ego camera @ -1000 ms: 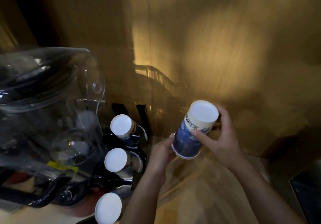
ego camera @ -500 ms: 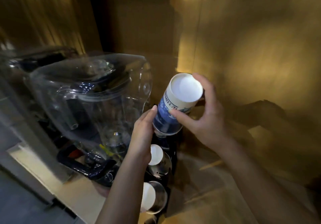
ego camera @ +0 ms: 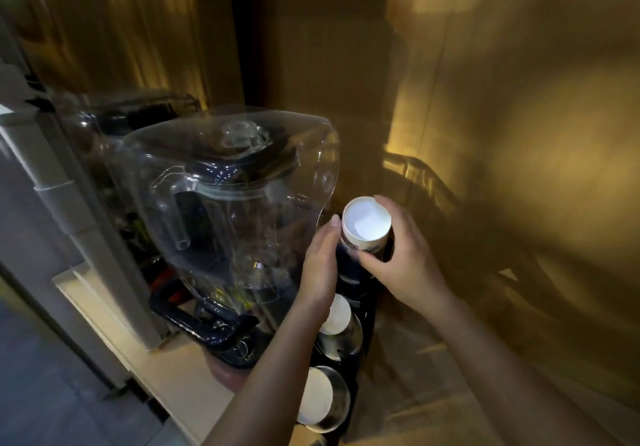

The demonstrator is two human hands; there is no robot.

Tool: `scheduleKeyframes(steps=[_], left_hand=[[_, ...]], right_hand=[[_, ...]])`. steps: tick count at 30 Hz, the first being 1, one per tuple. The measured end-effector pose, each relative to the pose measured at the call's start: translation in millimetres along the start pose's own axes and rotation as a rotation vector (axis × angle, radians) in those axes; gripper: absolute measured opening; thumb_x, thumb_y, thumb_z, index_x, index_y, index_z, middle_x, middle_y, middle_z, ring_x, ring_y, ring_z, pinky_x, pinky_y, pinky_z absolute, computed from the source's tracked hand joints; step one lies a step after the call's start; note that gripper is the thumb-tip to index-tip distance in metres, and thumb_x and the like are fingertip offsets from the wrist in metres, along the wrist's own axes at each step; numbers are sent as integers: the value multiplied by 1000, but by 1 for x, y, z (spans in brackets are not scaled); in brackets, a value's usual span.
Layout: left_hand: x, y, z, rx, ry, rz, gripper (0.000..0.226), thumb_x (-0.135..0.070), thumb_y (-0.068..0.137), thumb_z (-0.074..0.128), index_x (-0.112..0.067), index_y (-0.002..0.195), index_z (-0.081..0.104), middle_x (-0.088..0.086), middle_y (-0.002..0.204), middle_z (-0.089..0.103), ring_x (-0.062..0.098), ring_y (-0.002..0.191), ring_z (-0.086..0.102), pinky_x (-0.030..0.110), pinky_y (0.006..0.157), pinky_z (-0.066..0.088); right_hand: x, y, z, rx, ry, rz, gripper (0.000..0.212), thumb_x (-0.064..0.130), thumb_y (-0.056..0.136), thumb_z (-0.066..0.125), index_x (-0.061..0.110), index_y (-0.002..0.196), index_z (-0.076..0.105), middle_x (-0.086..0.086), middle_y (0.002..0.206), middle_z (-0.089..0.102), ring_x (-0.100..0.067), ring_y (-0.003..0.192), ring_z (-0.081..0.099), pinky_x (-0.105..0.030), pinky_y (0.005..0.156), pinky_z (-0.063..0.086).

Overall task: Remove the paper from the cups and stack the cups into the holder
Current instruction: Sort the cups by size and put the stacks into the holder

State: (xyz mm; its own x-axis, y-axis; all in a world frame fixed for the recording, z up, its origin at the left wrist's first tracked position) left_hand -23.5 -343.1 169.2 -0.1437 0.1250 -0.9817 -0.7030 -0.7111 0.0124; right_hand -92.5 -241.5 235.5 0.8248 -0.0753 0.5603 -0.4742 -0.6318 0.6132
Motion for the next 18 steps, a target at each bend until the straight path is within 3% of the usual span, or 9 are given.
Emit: scheduleKeyframes(steps=[2,6,10,13,18], left_hand=[[0,3,-3,-23,125,46,47,-49,88,53,-23,128,55,1,124,64,8,106,62,16,77,52],[-4,4,-7,-87,581,197,36,-25,93,51,-24,128,54,-1,120,66,18,109,61,31,87,51],[-7,2,0,-82,871,330,43,-31,98,42,-20,139,44,3,133,60,22,119,57,36,92,49],[-7,3,5,-62,1008,346,47,-33,99,36,-16,144,34,8,138,54,26,121,55,39,91,47],[-23,6,18,-17,1153,393,44,-35,95,42,-15,133,44,9,128,59,28,113,58,36,81,47]], right_hand=[[-15,1,10,59,-59,74,66,27,74,74,16,130,40,-6,129,48,-20,117,45,-24,92,36],[-38,-3,32,241,-275,103,54,41,80,64,15,124,49,-2,133,50,-21,121,43,-35,96,28],[-44,-2,27,170,-316,103,52,43,76,68,20,121,55,1,133,54,-5,112,35,-28,90,19],[-46,2,27,206,-348,103,54,46,78,63,22,124,52,3,135,52,-10,117,39,-29,91,18],[-41,4,21,320,-418,47,53,50,83,54,24,128,47,3,137,48,-13,125,38,-32,92,15]])
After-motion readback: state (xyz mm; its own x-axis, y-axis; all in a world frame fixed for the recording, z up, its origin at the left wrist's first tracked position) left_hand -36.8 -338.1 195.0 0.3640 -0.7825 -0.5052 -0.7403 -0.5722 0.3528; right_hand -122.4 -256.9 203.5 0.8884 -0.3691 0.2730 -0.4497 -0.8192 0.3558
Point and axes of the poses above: each hand's wrist, its own y-axis towards the middle knuckle, its own z-axis out of the palm, x = y × z, the point moved 8 cm from there along y, towards the middle knuckle
